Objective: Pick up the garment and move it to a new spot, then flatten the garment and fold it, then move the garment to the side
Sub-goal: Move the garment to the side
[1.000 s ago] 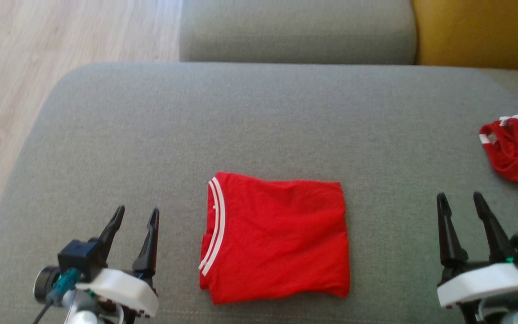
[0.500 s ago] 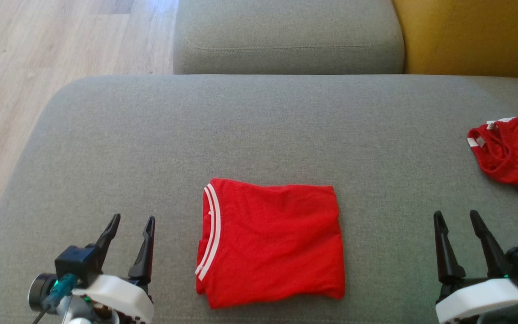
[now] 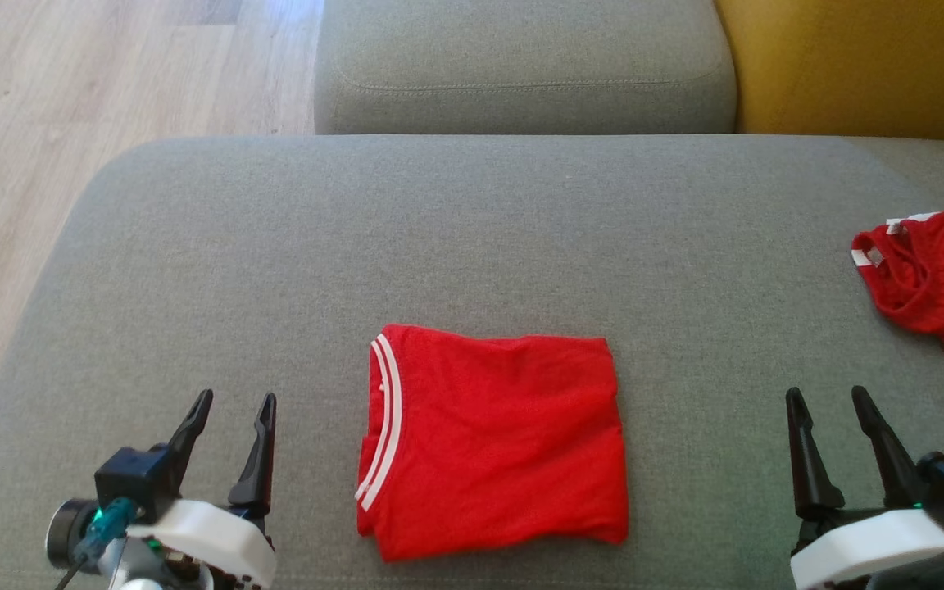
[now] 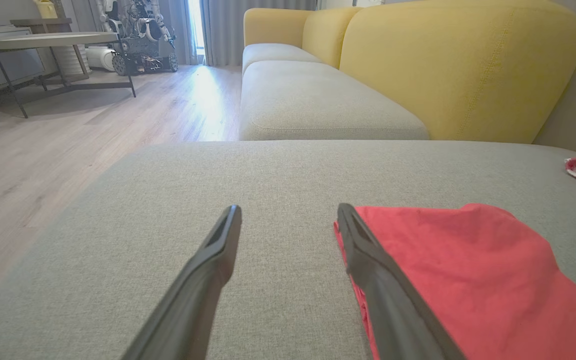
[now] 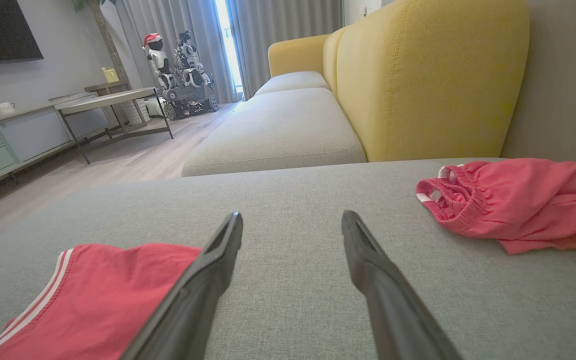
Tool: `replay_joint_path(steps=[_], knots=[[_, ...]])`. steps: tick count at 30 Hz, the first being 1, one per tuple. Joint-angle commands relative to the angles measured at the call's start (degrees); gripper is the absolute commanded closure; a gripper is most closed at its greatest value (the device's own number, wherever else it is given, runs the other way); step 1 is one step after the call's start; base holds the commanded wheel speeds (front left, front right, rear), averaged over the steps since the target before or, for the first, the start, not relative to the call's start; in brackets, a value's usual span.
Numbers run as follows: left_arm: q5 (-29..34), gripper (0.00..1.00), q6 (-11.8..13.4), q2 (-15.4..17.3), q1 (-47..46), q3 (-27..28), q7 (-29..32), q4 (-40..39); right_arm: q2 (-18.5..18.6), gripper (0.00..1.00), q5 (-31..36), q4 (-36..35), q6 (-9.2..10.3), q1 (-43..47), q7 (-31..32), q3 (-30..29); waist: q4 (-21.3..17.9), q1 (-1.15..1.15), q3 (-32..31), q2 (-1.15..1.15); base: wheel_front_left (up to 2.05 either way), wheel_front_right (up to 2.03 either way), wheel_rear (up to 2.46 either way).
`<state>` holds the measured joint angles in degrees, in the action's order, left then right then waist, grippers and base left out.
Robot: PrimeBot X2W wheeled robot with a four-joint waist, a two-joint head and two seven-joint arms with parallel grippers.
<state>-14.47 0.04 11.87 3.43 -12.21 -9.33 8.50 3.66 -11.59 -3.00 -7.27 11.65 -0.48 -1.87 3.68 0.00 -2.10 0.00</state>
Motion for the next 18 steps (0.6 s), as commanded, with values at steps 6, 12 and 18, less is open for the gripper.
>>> replay_joint_path(steps=[6,12,18], knots=[[-0.9,0.00,0.5,1.3,-2.3,1.8,-0.2,-2.1,0.8,0.00,0.1,-1.3,-0.22,-1.9,0.3,1.4,0.0,0.00,0.2,0.00,0.00,0.00,0.00],[-1.2,0.00,0.6,1.4,-2.4,1.6,-0.3,-2.2,0.9,0.00,0.1,-1.1,-0.22,-1.8,0.4,1.2,0.2,0.00,0.4,0.00,0.00,0.00,0.00],[-1.2,0.00,0.5,1.4,-3.2,1.0,-0.3,-2.8,1.0,0.00,0.0,-0.4,-0.22,-2.1,2.1,2.1,1.3,0.00,1.4,0.00,0.00,0.00,0.00]])
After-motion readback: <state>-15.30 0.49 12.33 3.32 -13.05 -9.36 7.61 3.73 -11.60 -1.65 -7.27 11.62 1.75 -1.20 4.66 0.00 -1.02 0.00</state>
